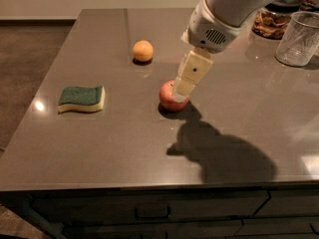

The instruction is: Pick sponge

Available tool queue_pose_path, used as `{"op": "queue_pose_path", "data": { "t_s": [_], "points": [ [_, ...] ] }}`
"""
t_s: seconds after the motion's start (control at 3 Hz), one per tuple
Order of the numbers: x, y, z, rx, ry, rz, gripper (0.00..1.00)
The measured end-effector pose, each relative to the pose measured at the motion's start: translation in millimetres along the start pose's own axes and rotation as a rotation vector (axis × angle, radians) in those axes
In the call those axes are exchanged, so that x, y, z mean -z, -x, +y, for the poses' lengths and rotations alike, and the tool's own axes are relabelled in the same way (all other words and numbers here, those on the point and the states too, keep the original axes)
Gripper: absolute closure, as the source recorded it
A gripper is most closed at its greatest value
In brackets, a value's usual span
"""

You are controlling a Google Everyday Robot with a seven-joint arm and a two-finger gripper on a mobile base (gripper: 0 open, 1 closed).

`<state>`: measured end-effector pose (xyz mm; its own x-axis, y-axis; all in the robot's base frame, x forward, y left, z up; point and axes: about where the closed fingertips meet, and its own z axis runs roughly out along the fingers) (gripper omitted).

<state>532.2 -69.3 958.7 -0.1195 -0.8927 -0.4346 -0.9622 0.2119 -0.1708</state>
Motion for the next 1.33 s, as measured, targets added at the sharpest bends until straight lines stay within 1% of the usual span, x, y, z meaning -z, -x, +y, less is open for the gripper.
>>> {"op": "queue_pose_path", "data": {
  "t_s": [0.33, 0.67, 1.0, 1.33],
  "points": [
    [-36, 55, 9, 0.012, 0.057, -0.064, 0.00],
    [-59, 89, 14, 0.030, 0.089, -0.100, 0.00],
    [-87, 119, 18, 0.048, 0.107, -0.110, 0.00],
    [-117, 141, 18, 0.068, 0.115, -0.102, 0.00]
  ]
}}
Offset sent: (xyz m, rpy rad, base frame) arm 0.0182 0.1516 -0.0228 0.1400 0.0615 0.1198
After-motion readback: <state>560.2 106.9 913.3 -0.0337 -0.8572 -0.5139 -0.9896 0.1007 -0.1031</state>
